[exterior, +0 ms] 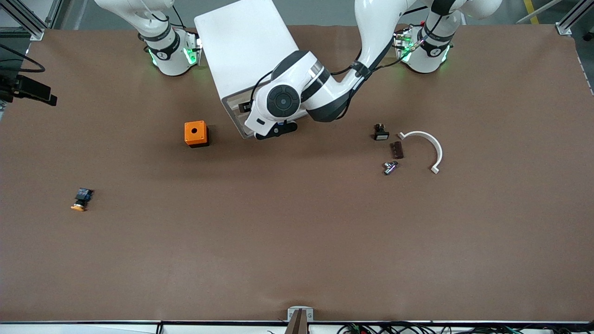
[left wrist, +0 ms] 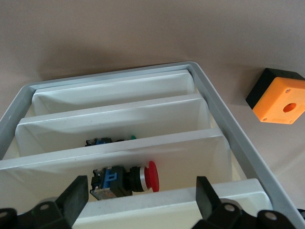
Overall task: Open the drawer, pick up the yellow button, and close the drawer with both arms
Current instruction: 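Push the drawer shut with the left gripper while the right gripper withdraws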
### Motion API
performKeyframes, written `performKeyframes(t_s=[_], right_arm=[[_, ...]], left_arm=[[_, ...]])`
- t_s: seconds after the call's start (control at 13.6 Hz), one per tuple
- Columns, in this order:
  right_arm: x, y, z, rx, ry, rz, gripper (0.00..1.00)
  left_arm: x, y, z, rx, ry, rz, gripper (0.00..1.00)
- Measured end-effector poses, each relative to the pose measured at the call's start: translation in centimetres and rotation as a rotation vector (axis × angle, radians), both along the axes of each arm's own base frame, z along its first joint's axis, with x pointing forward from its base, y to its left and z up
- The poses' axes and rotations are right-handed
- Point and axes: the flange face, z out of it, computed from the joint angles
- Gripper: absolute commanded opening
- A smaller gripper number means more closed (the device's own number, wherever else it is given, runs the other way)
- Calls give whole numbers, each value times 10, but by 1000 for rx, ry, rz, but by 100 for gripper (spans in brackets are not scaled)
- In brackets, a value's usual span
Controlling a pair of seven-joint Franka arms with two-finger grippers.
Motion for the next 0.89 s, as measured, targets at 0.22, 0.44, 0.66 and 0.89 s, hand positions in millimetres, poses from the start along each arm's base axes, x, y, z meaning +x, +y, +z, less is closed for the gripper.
performKeyframes(t_s=[0.22, 0.44, 0.66, 0.89], right_arm=[[-12, -16, -2, 1, -33, -29, 100], [-25, -27, 4, 0, -83, -47, 100], [-34, -30, 4, 1, -112, -42, 100], [-42, -47, 2, 6, -120, -31, 100]], left_arm=[[-4, -1, -5, -6, 31, 9, 100], [-5, -1, -7, -9, 44, 14, 100], [-5, -1, -7, -9, 45, 15, 100], [-4, 0, -4, -13, 41, 17, 100]])
